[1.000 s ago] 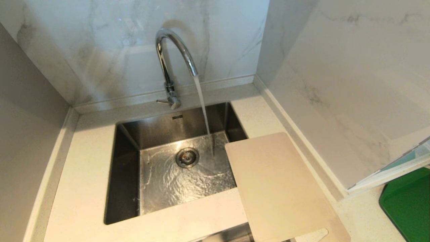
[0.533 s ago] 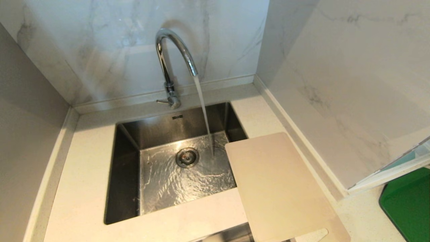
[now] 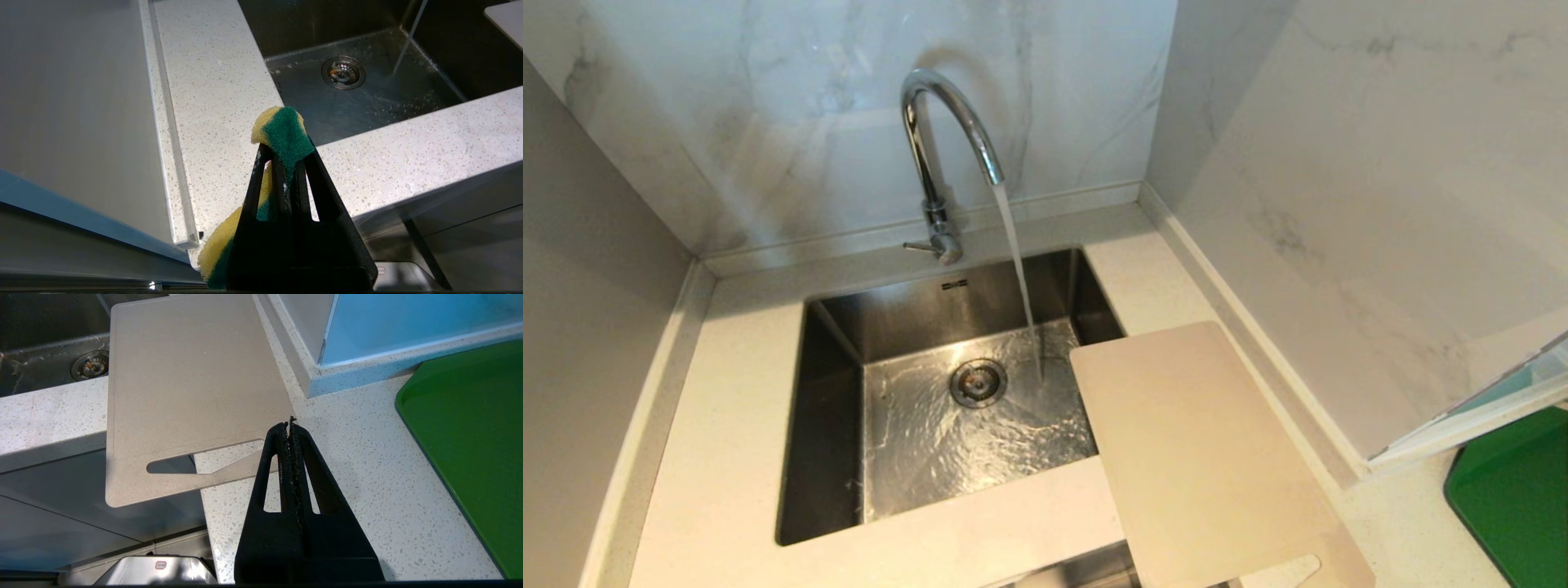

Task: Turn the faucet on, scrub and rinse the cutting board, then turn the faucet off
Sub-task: Pick up the cutting board

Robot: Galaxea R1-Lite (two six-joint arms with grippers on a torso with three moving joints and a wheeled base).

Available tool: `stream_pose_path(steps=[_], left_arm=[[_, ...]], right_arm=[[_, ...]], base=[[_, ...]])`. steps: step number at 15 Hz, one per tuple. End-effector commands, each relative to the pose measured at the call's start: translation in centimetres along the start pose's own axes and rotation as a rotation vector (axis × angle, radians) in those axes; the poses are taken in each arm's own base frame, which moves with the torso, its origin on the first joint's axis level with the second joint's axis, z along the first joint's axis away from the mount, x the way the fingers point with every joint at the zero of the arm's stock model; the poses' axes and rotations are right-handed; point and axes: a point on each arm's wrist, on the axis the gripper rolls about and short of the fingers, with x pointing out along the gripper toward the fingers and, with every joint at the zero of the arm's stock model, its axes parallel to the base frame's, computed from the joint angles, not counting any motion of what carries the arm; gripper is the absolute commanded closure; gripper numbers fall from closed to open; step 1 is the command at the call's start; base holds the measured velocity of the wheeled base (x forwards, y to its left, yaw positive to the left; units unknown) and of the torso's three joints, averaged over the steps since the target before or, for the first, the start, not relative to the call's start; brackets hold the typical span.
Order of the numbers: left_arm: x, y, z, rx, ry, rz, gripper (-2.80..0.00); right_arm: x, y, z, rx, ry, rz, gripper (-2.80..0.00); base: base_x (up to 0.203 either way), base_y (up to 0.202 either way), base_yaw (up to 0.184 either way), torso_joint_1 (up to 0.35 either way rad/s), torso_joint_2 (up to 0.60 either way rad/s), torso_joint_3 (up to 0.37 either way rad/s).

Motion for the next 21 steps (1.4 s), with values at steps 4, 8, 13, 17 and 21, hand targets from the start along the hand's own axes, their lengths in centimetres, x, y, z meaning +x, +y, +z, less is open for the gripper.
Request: stream_pose_path(steps=[4, 8, 13, 17, 21], left_arm=[[0.02, 0.0, -0.01, 0.0, 0.002, 0.0, 0.0], [0.01, 0.0, 0.01, 0.0, 0.001, 0.0, 0.0], [0.02, 0.0, -0.01, 0.0, 0.002, 0.0, 0.0], [0.01, 0.0, 0.01, 0.0, 0.001, 0.0, 0.0], [0.02, 0.0, 0.0, 0.0, 0.002, 0.0, 0.0]], right_arm=[[0.0, 0.0, 0.01, 0.0, -0.001, 0.0, 0.0], [0.0, 0.0, 0.01, 0.0, -0.001, 0.0, 0.0], [0.0, 0.0, 0.01, 0.001, -0.001, 0.0, 0.0], [-0.03, 0.0, -0.03, 0.003, 0.008, -0.001, 0.0], [-0.04, 0.0, 0.0, 0.003, 0.007, -0.001, 0.0]], base=[[0.0, 0.0, 0.0, 0.0, 0.0, 0.0], [0.0, 0.0, 0.0, 0.0, 0.0, 0.0], [0.0, 0.0, 0.0, 0.0, 0.0, 0.0], [0.0, 0.0, 0.0, 0.0, 0.0, 0.0], [0.0, 0.0, 0.0, 0.0, 0.0, 0.0]])
